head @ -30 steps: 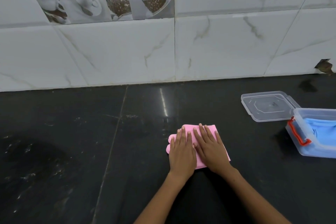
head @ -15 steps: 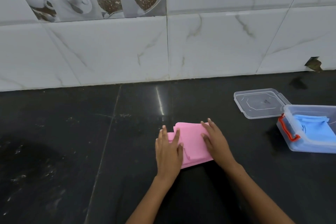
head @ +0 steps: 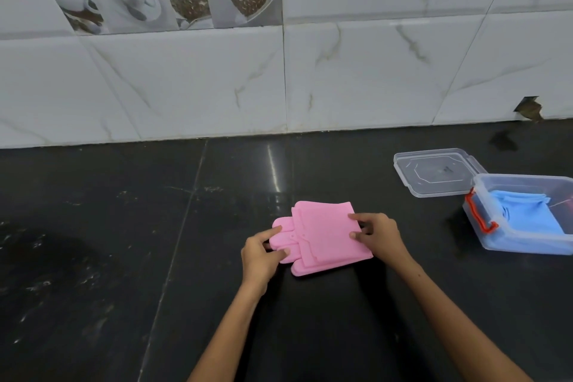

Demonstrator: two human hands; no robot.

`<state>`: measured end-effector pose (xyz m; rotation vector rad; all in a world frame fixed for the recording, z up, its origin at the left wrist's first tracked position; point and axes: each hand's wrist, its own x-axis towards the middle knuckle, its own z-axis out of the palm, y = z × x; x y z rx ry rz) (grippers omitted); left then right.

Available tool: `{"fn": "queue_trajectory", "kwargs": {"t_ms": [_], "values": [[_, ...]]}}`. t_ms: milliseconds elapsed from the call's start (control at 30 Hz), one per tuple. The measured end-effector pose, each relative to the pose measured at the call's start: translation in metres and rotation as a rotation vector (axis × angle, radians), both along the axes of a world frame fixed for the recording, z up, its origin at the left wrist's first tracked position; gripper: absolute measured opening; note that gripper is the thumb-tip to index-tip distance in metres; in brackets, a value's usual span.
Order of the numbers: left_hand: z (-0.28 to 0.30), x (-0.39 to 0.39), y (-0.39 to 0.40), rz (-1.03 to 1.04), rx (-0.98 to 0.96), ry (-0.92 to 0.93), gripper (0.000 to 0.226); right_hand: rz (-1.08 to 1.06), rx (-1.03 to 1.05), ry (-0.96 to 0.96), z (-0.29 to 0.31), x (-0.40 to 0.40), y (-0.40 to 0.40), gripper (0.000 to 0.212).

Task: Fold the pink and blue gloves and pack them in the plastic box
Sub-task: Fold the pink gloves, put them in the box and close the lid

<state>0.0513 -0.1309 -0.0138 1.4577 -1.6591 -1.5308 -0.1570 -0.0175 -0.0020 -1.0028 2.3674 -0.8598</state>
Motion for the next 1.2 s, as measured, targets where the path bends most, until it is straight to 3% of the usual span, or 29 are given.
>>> {"fn": "queue_trajectory", "kwargs": {"t_ms": [467, 900, 1200], "values": [[0.046, -0.030, 0.025, -0.115, -0.103, 0.191, 0.054, -0.111, -0.222, -0.039, 0.040, -0.027, 0.050, 0.042], [0.105, -0.222, 0.138, -0.320, -0.190, 0.303, 0.051, -0.231, -0.335, 0.032, 0.113, -0.195, 0.205, 0.040], [0.088, -0.318, 0.181, -0.351, -0.121, 0.227, 0.053, -0.257, -0.308, 0.004, 0.093, -0.286, 0.252, 0.042]]}}
